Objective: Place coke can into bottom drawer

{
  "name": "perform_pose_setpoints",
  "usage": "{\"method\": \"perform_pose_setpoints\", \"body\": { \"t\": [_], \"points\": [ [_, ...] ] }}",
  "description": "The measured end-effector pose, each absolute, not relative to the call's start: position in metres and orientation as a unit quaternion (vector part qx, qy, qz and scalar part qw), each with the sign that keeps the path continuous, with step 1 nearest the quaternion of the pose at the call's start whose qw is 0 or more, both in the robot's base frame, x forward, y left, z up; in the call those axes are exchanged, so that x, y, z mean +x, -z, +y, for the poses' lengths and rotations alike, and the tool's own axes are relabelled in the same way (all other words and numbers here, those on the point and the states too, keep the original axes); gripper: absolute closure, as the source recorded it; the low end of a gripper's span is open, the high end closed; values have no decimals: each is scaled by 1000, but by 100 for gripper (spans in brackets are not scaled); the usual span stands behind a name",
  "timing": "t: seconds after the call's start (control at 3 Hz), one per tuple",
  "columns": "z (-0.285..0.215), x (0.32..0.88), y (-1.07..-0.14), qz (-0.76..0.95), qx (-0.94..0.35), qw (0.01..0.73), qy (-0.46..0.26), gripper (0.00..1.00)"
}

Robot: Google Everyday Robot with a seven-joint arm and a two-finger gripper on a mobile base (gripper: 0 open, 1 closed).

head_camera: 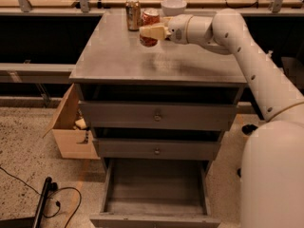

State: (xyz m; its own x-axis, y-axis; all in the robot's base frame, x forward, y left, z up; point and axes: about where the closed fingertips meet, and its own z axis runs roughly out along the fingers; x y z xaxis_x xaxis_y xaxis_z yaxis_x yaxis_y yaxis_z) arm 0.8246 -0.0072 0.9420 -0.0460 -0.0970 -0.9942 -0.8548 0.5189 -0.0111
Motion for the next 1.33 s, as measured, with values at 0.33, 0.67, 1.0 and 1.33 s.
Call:
{"method": "perform_pose_setpoints", "body": {
  "t": [0.33, 0.67, 1.0, 1.33],
  "points": [
    [-35, 771, -942, 662, -360, 561, -343, 100],
    [-60, 710, -925, 679, -360, 537, -348, 100],
    [-56, 691, -883, 698, -361, 504, -358, 100],
    [-53, 691, -883, 697, -363, 503, -360, 100]
  ]
}}
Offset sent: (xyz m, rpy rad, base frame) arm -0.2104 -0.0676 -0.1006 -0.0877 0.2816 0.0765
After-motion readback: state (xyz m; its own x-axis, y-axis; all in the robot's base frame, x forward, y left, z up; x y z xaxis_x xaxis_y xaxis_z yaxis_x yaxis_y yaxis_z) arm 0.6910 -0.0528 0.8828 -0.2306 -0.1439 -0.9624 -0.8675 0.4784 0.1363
